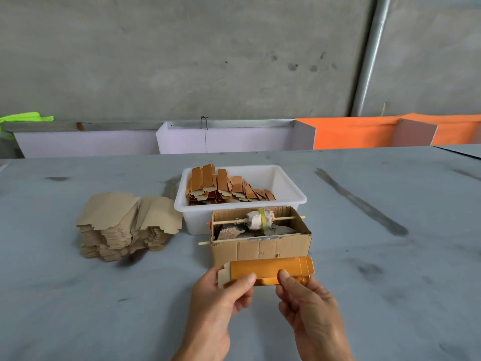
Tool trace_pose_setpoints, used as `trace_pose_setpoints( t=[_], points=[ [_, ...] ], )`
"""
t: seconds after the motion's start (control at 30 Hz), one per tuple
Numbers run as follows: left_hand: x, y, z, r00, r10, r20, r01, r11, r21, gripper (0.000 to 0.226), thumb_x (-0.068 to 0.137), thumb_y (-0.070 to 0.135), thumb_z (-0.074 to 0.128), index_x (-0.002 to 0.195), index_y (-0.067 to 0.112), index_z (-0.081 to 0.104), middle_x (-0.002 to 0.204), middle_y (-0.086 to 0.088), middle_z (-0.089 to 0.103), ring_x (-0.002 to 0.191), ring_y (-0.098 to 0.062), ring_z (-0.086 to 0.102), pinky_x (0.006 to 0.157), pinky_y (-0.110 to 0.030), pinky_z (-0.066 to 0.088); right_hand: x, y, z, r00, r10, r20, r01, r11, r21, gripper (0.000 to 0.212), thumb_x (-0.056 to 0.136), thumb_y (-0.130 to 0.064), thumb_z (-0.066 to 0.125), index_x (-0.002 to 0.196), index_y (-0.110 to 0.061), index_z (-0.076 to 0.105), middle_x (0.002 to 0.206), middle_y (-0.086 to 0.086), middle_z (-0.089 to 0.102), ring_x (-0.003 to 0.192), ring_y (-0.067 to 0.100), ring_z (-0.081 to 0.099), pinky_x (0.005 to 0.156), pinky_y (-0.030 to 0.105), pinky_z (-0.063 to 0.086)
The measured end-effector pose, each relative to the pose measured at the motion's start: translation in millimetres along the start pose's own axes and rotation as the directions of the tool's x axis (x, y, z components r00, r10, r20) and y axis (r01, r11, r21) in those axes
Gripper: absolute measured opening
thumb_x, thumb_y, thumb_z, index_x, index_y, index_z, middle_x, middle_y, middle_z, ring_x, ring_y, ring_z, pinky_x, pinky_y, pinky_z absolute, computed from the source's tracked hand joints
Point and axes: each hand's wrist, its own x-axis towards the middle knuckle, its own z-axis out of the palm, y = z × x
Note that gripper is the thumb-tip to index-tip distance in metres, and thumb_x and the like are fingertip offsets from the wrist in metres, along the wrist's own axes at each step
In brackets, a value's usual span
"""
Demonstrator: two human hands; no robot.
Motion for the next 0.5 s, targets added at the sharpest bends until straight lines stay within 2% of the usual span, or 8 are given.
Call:
trace_pose_setpoints(
  t=[0.13,0.23,0.33,0.4,0.5],
  points=[
    [6,-10,2,0.999,-0.023,-0.042,0.021,0.999,-0.048,0.023,0.056,-0.013,0.08,0.069,-0.001,0.065,0.053,-0.016,0.059,0.043,-0.02,0.055,0.041,-0.026,0.046,5,6,3,1.0,0.015,-0.014,-0.014,1.0,0.025,0.014,0.071,0.0,0.073,0.062,-0.01,0.068,0.054,0.006,0.061,0.044,0.012,0.059,0.037,0.02,0.044],
    [14,-10,-1,0.998,-0.019,-0.062,0.018,1.0,-0.024,0.018,0.059,-0.012,0.078,0.071,-0.005,0.065,0.054,-0.022,0.06,0.044,-0.024,0.056,0.044,-0.029,0.047,10,7,1,1.0,-0.01,-0.018,0.01,1.0,-0.014,0.009,0.068,0.003,0.074,0.063,-0.004,0.068,0.052,0.013,0.058,0.041,0.017,0.057,0.036,0.022,0.043],
    [17,-9,-4,0.998,-0.036,-0.054,0.034,0.999,-0.032,0.028,0.053,-0.006,0.082,0.075,-0.005,0.066,0.057,-0.024,0.063,0.045,-0.027,0.06,0.046,-0.031,0.05,14,8,2,0.999,-0.038,-0.014,0.037,0.998,-0.056,0.004,0.061,-0.002,0.076,0.065,-0.004,0.074,0.053,0.019,0.06,0.042,0.021,0.056,0.038,0.024,0.044],
    [19,-9,-3,0.998,-0.033,-0.05,0.029,0.996,-0.082,0.037,0.046,-0.002,0.082,0.078,-0.007,0.065,0.058,-0.025,0.063,0.046,-0.028,0.061,0.045,-0.031,0.051,16,10,3,0.996,-0.082,-0.025,0.079,0.993,-0.085,0.005,0.064,-0.003,0.076,0.065,-0.008,0.075,0.056,0.022,0.063,0.042,0.021,0.056,0.04,0.025,0.046],
    [20,-9,-2,0.998,-0.042,-0.038,0.035,0.984,-0.175,0.037,0.048,0.0,0.078,0.081,-0.009,0.064,0.061,-0.027,0.063,0.047,-0.028,0.061,0.044,-0.031,0.052,19,12,2,0.989,-0.142,-0.033,0.138,0.985,-0.101,0.002,0.065,-0.005,0.075,0.065,-0.003,0.074,0.058,0.026,0.064,0.043,0.023,0.058,0.041,0.024,0.046]
  ],
)
